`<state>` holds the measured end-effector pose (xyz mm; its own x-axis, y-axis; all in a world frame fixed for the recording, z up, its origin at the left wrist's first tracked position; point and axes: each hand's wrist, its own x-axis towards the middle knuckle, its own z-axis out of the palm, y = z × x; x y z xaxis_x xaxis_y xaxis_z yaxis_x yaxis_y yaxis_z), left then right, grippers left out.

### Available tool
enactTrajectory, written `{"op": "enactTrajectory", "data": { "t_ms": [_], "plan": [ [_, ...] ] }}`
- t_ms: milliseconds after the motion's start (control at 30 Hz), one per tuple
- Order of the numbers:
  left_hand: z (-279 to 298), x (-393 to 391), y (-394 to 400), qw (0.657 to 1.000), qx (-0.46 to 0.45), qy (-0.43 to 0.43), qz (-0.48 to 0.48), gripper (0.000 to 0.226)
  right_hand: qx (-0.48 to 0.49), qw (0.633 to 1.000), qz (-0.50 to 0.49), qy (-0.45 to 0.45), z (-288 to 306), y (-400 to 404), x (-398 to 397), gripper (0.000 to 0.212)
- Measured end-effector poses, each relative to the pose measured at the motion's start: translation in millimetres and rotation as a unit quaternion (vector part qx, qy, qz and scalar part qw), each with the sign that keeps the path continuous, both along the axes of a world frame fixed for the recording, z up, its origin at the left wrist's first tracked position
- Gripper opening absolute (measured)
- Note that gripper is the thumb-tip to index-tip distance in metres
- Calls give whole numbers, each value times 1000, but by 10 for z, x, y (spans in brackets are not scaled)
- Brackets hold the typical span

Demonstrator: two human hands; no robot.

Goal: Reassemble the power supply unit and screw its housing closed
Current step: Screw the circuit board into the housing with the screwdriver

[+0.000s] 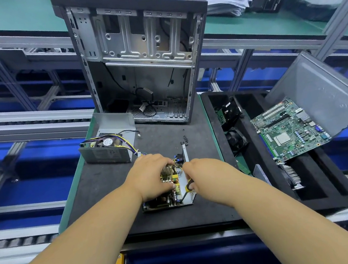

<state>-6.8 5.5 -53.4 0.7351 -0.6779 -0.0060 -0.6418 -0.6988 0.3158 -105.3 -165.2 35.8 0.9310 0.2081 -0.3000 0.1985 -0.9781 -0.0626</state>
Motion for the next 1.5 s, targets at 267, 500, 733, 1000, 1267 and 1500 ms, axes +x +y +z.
{"op": "enactTrajectory", "data": {
  "t_ms": [267,500,733,1000,1267,1500],
  "plan": [
    [-3,-3,-2,1000,-2,0,1,62,59,997,-43,-12,13,-20,29,13],
    [-10,-3,-3,1000,-1,-3,2,63,70,996,-52,-23,3,-5,49,14],
    [7,-13,-14,1000,5,-6,2,64,71,995,-56,-45,2,38,41,13],
    [30,-23,-7,1000,3,-11,-7,66,200,968,-151,-21,-48,15,11,11],
    [130,-1,29,991,-114,76,10,41,507,808,-285,-90,13,-381,56,7],
    [301,-2,22,934,-300,143,131,27,594,694,-358,-191,-17,-768,206,7]
  ]
}}
